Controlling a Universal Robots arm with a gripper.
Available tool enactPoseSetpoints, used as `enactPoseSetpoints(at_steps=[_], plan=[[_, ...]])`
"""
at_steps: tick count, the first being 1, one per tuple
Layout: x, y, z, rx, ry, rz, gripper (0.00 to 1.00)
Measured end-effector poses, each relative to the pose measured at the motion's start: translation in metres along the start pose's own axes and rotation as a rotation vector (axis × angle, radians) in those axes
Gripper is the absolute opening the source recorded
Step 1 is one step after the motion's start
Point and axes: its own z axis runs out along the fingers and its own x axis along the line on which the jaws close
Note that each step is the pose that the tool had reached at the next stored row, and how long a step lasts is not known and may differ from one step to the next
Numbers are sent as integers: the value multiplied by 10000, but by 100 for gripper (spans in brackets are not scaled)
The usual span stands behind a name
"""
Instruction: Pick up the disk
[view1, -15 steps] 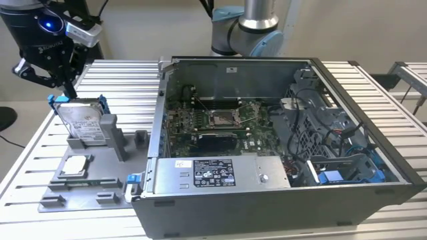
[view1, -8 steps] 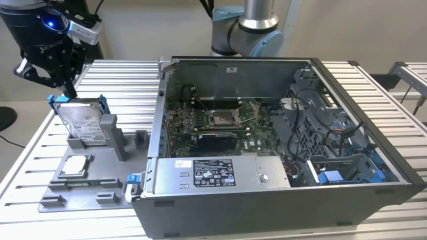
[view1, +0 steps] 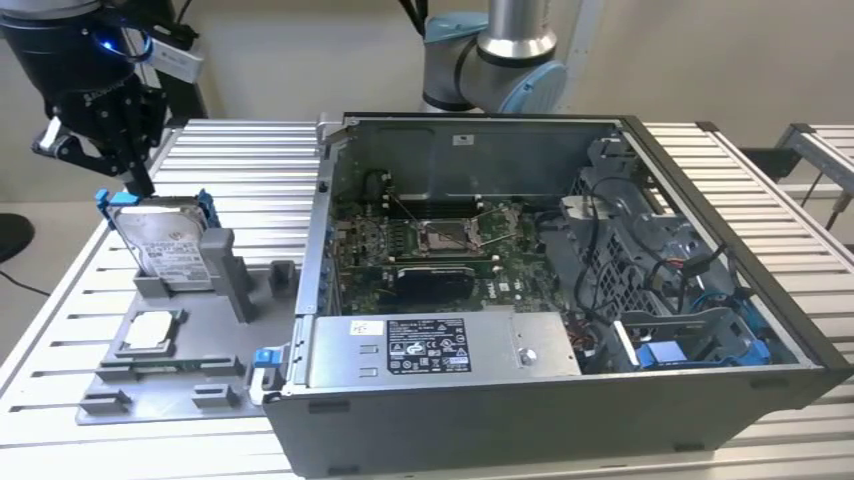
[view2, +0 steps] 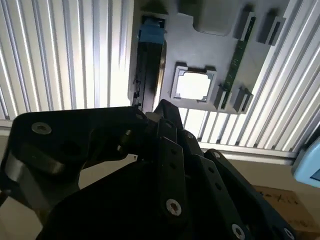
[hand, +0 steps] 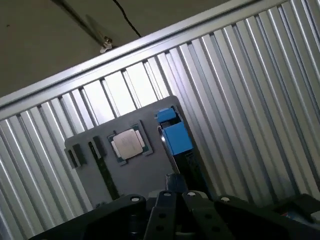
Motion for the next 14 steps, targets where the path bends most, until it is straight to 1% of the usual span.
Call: enactPoseSetpoints(at_steps=[11,14], plan=[[0,0,0,18,38,-2000,0],[0,1,0,21,45,-2439,0]])
